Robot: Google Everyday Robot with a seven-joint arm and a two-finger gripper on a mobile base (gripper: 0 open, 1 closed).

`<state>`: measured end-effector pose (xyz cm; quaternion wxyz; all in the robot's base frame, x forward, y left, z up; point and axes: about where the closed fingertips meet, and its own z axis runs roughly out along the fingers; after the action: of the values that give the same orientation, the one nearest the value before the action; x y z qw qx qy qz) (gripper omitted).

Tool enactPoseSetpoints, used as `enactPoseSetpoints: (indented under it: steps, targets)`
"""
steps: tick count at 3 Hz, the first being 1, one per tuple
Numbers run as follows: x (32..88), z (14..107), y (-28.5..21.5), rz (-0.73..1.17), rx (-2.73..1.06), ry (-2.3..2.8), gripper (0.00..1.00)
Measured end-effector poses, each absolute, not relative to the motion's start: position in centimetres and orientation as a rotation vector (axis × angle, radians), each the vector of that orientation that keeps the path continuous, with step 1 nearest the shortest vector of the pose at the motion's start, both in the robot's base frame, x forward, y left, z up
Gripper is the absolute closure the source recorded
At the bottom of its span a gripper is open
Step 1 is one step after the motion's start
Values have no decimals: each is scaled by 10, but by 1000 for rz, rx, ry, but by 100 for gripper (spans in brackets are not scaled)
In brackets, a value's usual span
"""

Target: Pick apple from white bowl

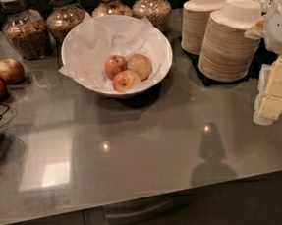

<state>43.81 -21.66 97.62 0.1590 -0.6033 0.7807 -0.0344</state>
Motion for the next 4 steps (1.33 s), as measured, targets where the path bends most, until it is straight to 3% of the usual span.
enactPoseSetpoints:
  steps: [2, 4]
  targets:
    - [453, 981, -203, -66, -1706, 2165, 0]
    - [503, 1008, -121, 77, -1766, 1821, 0]
